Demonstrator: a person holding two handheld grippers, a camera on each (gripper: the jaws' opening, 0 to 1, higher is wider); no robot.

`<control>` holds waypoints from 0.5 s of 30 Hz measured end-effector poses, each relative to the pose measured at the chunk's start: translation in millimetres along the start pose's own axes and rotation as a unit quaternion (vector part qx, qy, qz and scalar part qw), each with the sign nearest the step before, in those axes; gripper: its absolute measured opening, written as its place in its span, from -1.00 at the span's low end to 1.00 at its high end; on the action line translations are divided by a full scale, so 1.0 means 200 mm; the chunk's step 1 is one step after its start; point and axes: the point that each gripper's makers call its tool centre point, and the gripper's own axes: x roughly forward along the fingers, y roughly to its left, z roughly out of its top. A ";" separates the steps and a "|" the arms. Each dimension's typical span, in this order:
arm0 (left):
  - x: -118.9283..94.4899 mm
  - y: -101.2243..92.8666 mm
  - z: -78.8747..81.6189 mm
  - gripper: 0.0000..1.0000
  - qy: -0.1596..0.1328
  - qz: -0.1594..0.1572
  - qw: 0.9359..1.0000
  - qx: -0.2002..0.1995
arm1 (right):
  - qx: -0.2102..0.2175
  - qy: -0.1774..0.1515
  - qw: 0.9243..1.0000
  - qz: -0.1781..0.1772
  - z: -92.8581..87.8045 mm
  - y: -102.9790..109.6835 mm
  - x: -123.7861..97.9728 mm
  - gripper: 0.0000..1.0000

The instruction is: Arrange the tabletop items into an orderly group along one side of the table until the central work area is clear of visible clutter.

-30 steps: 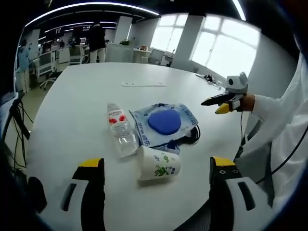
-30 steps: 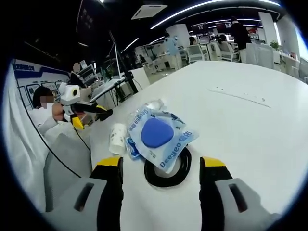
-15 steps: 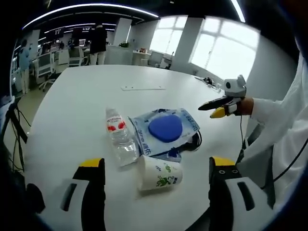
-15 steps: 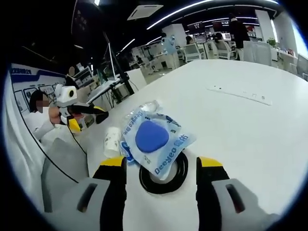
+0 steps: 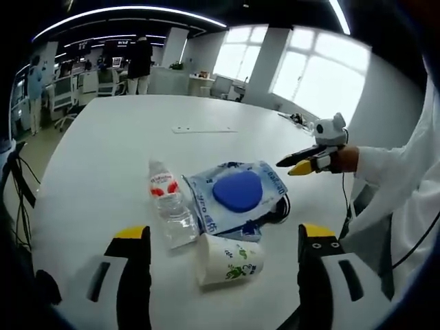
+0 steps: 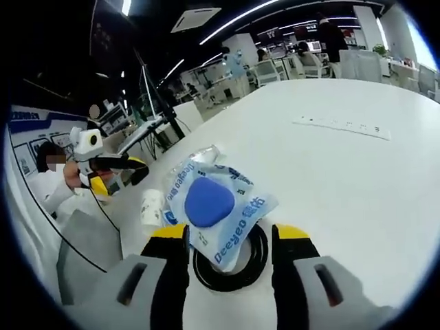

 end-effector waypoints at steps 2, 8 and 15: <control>0.01 0.00 0.00 0.81 0.001 0.000 1.000 0.001 | 0.003 0.001 1.000 -0.001 0.00 0.00 0.01 -0.13; 0.03 0.01 0.00 0.79 0.001 -0.003 1.000 -0.003 | 0.011 0.005 1.000 -0.004 -0.01 -0.03 0.05 -0.22; 0.05 0.02 0.01 0.78 0.002 -0.006 1.000 -0.004 | 0.030 0.005 1.000 -0.003 -0.02 -0.05 0.10 -0.39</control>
